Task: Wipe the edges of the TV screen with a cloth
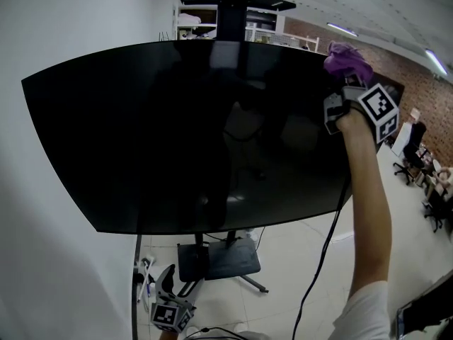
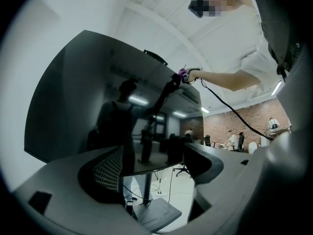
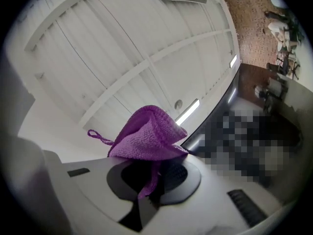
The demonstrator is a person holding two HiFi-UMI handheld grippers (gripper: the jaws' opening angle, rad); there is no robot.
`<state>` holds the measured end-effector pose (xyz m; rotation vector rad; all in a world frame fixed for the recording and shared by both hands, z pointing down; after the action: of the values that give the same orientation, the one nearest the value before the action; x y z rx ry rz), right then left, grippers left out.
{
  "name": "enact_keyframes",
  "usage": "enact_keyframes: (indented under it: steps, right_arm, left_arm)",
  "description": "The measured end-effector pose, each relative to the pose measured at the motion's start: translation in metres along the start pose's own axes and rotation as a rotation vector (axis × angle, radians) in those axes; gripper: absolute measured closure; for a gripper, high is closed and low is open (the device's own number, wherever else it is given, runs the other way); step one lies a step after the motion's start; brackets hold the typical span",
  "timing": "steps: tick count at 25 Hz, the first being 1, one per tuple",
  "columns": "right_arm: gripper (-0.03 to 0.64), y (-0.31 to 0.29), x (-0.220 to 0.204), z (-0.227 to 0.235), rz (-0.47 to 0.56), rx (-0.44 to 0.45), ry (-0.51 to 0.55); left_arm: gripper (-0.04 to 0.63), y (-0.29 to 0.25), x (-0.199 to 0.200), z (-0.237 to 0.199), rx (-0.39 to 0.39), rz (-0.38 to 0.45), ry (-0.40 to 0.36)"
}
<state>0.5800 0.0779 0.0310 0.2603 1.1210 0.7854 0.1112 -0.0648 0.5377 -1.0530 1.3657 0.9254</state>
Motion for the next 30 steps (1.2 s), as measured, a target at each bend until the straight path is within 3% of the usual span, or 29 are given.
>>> enact_keyframes:
  steps: [7, 13, 14, 17, 19, 23, 26, 29, 30]
  right_arm:
    - [0.561, 0.041, 0.018, 0.074, 0.066, 0.022, -0.22]
    - [0.563, 0.115, -0.05, 0.099, -0.009, 0.078, -0.104]
    - [0.563, 0.135, -0.067, 0.105, -0.033, 0.048, -0.063]
    - [0.563, 0.21, -0.122, 0.132, -0.133, -0.171, 0.149]
    - [0.563, 0.252, -0.172, 0.136, -0.188, -0.22, 0.173]
    - [0.563, 0.324, -0.286, 0.133, -0.414, -0.22, 0.439]
    - [0.563, 0.361, -0.358, 0.118, -0.584, -0.155, 0.614]
    - [0.565, 0.375, -0.398, 0.086, -0.687, -0.076, 0.788]
    - [0.565, 0.378, -0.405, 0.077, -0.704, -0.059, 0.8]
  left_arm:
    - [0.224, -0.022, 0.019, 0.03, -0.067, -0.01, 0.055]
    - [0.224, -0.036, 0.013, 0.034, -0.085, -0.02, 0.057]
    - [0.224, -0.039, 0.013, 0.033, -0.085, -0.024, 0.055]
    - [0.224, -0.043, 0.015, 0.028, -0.073, -0.042, 0.048]
    - [0.224, -0.045, 0.019, 0.024, -0.058, -0.044, 0.042]
    - [0.224, -0.049, 0.007, 0.005, -0.034, -0.045, -0.026]
    - [0.224, -0.051, -0.003, -0.002, -0.011, -0.049, -0.059]
    - [0.224, -0.054, -0.001, -0.006, 0.017, -0.043, -0.045]
    - [0.224, -0.054, -0.002, -0.008, 0.025, -0.043, -0.045]
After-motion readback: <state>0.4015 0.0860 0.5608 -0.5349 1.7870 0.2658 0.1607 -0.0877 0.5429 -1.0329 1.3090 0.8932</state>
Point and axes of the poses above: the fingertips, and each gripper's own axes: y backward along the fingers, z to its right, x out of its top, the point moved 7 cm from there along y, backward along the fingers, and after that the axes turned 6 degrees about -z, right-handed, at the moved point
